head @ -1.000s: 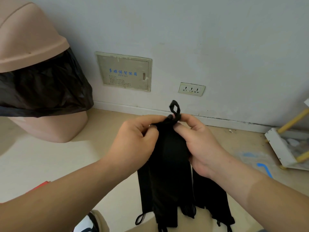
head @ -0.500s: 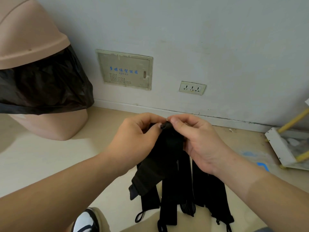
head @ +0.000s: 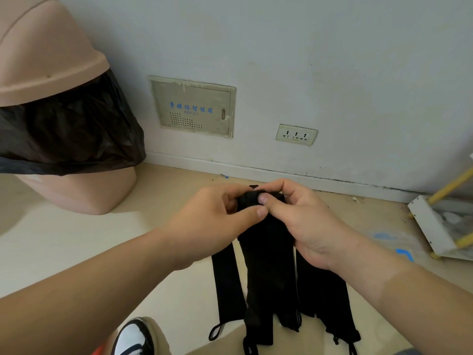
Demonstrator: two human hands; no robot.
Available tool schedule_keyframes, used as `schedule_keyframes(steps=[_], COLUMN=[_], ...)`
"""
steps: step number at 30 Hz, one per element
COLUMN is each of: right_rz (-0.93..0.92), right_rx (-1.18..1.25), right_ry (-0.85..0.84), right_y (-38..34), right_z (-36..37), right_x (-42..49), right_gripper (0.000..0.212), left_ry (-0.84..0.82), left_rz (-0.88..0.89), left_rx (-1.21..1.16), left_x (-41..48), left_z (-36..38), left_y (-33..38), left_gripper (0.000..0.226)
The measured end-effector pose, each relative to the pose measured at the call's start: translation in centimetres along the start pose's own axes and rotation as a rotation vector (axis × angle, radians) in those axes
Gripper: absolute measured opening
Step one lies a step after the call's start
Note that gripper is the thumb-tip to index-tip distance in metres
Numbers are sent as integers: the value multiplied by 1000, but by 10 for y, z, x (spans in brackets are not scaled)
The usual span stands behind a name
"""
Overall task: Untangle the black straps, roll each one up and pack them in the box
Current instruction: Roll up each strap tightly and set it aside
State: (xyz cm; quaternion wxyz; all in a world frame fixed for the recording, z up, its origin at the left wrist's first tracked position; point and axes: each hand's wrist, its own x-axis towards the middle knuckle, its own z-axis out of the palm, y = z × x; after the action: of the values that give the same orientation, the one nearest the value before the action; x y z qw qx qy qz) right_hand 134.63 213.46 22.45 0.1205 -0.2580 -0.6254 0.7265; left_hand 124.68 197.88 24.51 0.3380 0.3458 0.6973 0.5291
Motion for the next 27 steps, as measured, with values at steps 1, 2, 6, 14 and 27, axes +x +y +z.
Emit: schedule_keyframes(steps=[1,2,6,14,27], right_rz=[0,-4,13,10,232], right_rx=[12,27,109,-23,212], right_ry=[0,-7,-51,-77,-79], right_y=[-1,-1,-6,-7,-12], right_z=[0,-2,-4,1,0], right_x=[0,0,-2,-7,-1], right_gripper=[15,14,25,21,23], left_ry=[10,21,93,223,160], left_rz=[-5,-15,-57,59,-112], left_rx=[29,45,53,208,-146], left_x=[1,2,7,9,13], left_z=[-1,-2,-3,-4,0], left_y=[-2,-3,-8,-5,-4], left_gripper=[20,18,10,21,32])
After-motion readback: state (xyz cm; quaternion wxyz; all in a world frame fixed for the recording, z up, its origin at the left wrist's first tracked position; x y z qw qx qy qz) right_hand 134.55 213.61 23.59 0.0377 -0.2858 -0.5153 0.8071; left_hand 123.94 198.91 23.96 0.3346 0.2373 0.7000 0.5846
